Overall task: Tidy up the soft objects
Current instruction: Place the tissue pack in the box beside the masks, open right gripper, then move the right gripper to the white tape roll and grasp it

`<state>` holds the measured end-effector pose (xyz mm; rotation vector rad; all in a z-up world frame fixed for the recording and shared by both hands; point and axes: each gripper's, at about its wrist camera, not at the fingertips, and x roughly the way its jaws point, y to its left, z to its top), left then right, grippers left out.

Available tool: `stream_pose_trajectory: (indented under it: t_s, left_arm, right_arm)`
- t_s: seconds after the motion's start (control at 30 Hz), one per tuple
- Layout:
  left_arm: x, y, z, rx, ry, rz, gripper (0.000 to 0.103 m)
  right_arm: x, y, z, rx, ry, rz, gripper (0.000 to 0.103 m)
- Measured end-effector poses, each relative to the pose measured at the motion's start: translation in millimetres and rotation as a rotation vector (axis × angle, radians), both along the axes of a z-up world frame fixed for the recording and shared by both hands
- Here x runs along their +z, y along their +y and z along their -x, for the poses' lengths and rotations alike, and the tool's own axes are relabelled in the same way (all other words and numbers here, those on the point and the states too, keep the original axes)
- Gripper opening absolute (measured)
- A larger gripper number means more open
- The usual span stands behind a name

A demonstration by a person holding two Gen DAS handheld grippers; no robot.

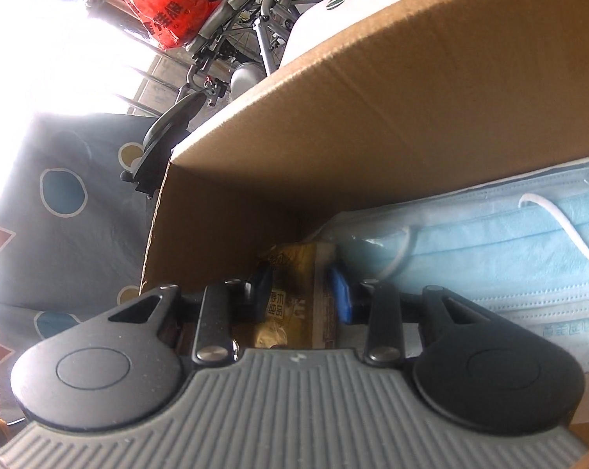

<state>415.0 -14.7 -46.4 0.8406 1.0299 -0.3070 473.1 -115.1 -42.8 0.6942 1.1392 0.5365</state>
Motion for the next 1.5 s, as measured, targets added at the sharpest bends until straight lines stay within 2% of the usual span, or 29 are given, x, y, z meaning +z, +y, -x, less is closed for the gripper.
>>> stream_pose_trajectory:
  t_s: [0.17,0.27,0.4,0.5,0.73,0.87,0.97,1.03,1.13,1.3,1.37,1.43,1.5]
  left_arm:
    - [-3,4,-13,0.04,-0.016,0.022,0.007]
    - [-3,3,-19,0.047,-0.026,0.017,0.009]
    - [8,6,-20,0.068,-0.019,0.071,0.022]
    - [24,11,-8,0.073,-0.053,0.109,0.025]
    - [90,32,58,0.098,-0.17,0.199,0.026]
    - [134,49,112,0.141,-0.243,0.301,0.03]
    - [151,64,155,0.185,-0.281,0.39,0.035]
    - [149,73,182,0.224,-0.285,0.435,0.035]
    - [134,86,219,0.273,-0.258,0.468,0.035]
    - [104,114,266,0.372,-0.198,0.54,0.038]
    - [92,125,287,0.411,-0.198,0.561,0.039]
    - [83,129,308,0.425,-0.228,0.565,0.043]
    - [74,128,324,0.41,-0.233,0.595,0.056]
  right_arm:
    - [2,-3,-3,0.024,-0.007,0.006,0.032]
    - [-1,-3,-5,0.016,0.019,0.018,0.032]
    - [5,-1,-1,0.02,0.026,0.027,0.033]
    - [19,-8,2,0.025,0.002,0.032,0.039]
    - [75,-40,26,0.02,-0.097,0.03,0.04]
    - [107,-54,50,0.031,-0.135,-0.002,0.04]
    - [128,-61,76,0.058,-0.165,-0.013,0.041]
    - [142,-61,96,0.101,-0.19,0.022,0.041]
    - [155,-54,129,0.16,-0.236,0.018,0.041]
    - [164,-38,190,0.268,-0.232,0.005,0.041]
    - [173,-31,227,0.332,-0.313,0.038,0.041]
    - [177,-23,260,0.378,-0.362,0.059,0.041]
    - [172,-14,278,0.416,-0.32,0.015,0.041]
